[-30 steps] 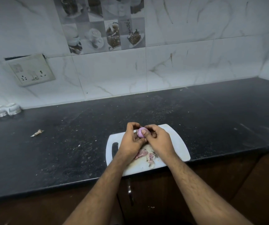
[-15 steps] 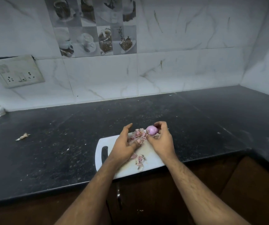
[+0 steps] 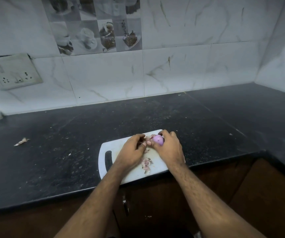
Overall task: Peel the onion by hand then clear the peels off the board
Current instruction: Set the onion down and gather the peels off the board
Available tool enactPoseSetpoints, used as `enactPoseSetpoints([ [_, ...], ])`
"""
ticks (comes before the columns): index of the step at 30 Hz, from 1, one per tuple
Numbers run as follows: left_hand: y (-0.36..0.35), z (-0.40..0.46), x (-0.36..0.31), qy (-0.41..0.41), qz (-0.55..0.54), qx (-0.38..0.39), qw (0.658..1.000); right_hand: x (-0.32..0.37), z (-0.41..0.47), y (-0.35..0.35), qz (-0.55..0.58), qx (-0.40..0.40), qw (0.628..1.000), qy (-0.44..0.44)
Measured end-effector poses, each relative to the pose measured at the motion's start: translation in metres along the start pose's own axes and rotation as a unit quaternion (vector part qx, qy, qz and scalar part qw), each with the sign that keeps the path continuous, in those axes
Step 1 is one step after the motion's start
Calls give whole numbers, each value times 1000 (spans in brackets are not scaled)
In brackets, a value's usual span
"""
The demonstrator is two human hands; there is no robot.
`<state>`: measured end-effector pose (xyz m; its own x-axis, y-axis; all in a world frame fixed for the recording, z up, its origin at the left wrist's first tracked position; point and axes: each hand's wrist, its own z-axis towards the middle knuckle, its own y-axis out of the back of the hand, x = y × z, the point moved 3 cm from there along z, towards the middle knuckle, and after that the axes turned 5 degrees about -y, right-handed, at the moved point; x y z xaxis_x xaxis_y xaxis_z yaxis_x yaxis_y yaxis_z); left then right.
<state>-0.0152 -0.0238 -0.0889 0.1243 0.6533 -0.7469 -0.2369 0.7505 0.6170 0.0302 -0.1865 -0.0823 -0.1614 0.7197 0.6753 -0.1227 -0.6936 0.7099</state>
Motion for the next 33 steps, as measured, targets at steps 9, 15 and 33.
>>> enactPoseSetpoints([
  [9,13,-3,3,44,-121,-104,986,3,-5,2,-13,-69,997,39],
  [15,16,-7,-4,83,-184,-102,974,21,-33,-1,-1,-72,963,260],
  [33,20,2,9,84,-325,-159,928,63,-13,-62,-159,92,983,23],
])
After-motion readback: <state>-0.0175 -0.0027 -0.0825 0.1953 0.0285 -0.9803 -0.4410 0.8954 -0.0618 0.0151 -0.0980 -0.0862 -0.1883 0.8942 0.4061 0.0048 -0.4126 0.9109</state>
